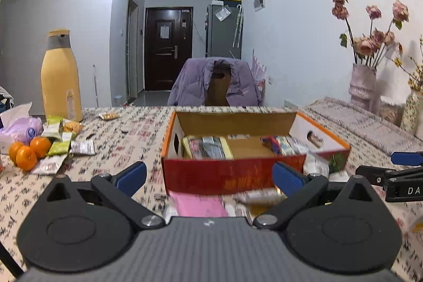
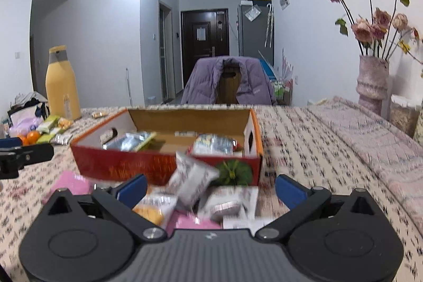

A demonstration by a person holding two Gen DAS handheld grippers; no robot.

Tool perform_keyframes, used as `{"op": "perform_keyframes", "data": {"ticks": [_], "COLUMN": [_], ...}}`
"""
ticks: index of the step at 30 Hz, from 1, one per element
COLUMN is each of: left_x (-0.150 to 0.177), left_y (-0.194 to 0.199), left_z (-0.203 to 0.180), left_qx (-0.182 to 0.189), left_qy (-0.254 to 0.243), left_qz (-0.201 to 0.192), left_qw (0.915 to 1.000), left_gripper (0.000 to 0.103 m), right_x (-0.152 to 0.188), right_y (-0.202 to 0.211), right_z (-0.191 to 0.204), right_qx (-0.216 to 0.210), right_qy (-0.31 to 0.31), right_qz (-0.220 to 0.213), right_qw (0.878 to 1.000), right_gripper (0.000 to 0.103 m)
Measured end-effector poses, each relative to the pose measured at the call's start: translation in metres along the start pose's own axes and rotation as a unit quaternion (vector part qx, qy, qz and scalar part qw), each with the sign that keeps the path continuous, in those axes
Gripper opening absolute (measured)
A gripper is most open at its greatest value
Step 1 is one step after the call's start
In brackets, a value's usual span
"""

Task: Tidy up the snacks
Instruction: 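Move both tools back over the snack pile, then grasp a white snack packet with the right gripper while the left gripper grasps another white packet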

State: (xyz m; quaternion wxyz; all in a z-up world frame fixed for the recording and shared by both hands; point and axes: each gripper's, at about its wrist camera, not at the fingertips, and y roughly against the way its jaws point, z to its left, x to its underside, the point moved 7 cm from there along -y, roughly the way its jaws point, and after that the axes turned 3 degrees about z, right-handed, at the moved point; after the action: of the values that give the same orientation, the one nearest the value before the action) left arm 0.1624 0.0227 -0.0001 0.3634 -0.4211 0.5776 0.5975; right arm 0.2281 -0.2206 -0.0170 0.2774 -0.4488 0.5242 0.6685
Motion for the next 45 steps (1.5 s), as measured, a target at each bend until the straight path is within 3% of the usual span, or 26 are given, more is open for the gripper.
{"op": "perform_keyframes", "data": {"ticks": [9, 20, 23, 26, 28, 30, 32, 45], "left_x": [0.035, 0.039, 0.039, 0.041, 0.041, 0.042, 0.042, 0.069], "left_y": [0.005, 0.001, 0.0, -0.002, -0.002, -0.002, -0.002, -0.009], "left_z": [-0.003, 0.0, 0.002, 0.003, 0.004, 0.005, 0.006, 0.006], "left_qx": [0.014, 0.012, 0.011, 0.009, 0.009, 0.009, 0.009, 0.01], "left_qy": [0.005, 0.012, 0.014, 0.015, 0.016, 0.017, 0.018, -0.01], "left_qz": [0.033, 0.046, 0.049, 0.053, 0.054, 0.054, 0.056, 0.112], "left_qw": [0.9993, 0.9988, 0.9987, 0.9985, 0.9984, 0.9984, 0.9982, 0.9936], "left_gripper": [0.103, 0.103, 0.103, 0.103, 0.103, 0.103, 0.103, 0.103], "right_x": [0.038, 0.045, 0.044, 0.045, 0.046, 0.049, 0.053, 0.055], "right_y": [0.008, -0.01, -0.02, -0.03, -0.035, -0.038, -0.039, -0.004], "right_z": [-0.011, -0.037, -0.038, -0.039, -0.038, -0.035, -0.033, -0.033], "right_qx": [0.013, 0.047, 0.054, 0.057, 0.054, 0.044, 0.043, 0.005], "right_qy": [0.003, -0.026, -0.024, -0.022, -0.022, -0.023, -0.015, -0.042], "right_qz": [0.036, 0.075, 0.086, 0.1, 0.107, 0.118, 0.121, 0.07], "right_qw": [0.999, 0.996, 0.995, 0.993, 0.993, 0.992, 0.992, 0.997], "right_gripper": [0.103, 0.098, 0.088, 0.084, 0.072, 0.054, 0.047, 0.042]}}
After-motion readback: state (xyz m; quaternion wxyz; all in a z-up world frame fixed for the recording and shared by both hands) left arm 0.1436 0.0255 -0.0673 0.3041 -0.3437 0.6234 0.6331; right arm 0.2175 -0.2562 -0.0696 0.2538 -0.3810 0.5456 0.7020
